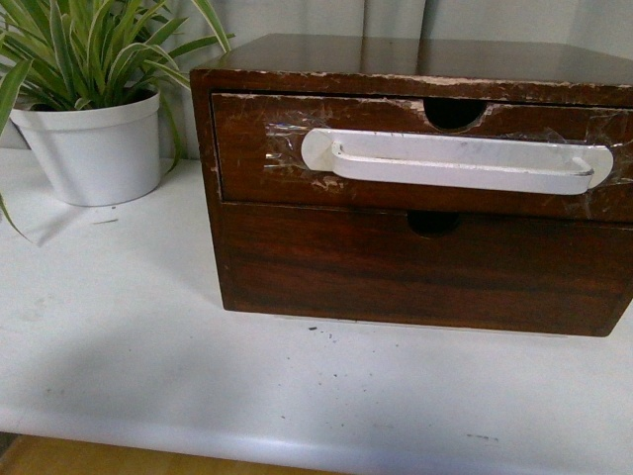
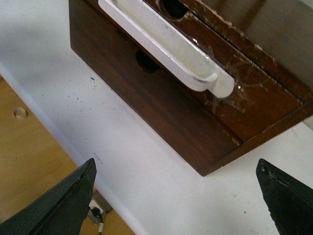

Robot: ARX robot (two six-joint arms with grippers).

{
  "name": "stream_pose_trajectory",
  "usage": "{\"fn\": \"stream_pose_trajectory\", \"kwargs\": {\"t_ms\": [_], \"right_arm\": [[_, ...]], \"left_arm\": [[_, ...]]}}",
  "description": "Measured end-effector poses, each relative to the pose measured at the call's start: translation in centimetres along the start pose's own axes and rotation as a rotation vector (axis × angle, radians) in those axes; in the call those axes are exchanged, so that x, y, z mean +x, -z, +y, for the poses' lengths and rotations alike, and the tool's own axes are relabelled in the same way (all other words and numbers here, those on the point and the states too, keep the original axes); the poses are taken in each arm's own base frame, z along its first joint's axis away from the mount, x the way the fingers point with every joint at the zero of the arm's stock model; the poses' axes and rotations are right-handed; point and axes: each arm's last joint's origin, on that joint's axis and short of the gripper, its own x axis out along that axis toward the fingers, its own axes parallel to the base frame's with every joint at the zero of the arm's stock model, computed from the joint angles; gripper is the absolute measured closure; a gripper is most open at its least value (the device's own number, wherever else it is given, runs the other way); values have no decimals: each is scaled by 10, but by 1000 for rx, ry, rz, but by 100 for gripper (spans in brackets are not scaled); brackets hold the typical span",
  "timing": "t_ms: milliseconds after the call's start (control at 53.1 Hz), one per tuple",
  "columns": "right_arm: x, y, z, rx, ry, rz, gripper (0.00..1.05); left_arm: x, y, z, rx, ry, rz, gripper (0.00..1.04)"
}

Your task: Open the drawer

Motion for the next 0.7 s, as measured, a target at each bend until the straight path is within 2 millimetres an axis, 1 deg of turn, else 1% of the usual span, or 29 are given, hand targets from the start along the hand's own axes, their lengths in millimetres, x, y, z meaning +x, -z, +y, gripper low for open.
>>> {"fn": "stream_pose_trajectory", "kwargs": {"t_ms": [75, 151, 188, 226, 282, 470, 583, 696], "right_arm": [[8, -14, -7, -84, -33, 30, 9], [16, -21, -13, -139, -47, 61, 9], [21, -23, -16, -165, -50, 77, 9], [26, -25, -19, -197, -57, 92, 9], [32, -26, -22, -226, -75, 107, 9], [46, -28, -27, -295, -120, 130, 9], [54, -31, -28, -331, -144, 135, 9], [64, -34, -27, -367, -170, 137, 9]], "left_arm": [[21, -20, -2, 129, 97, 28, 6], [41, -38, -8, 232, 185, 25, 6], [48, -43, -11, 263, 213, 25, 6], [60, -52, -17, 310, 260, 19, 6], [72, -59, -23, 339, 304, 13, 6], [101, -69, -36, 398, 414, 20, 6], [116, -74, -40, 420, 454, 24, 6], [128, -77, -38, 444, 474, 47, 6]]}}
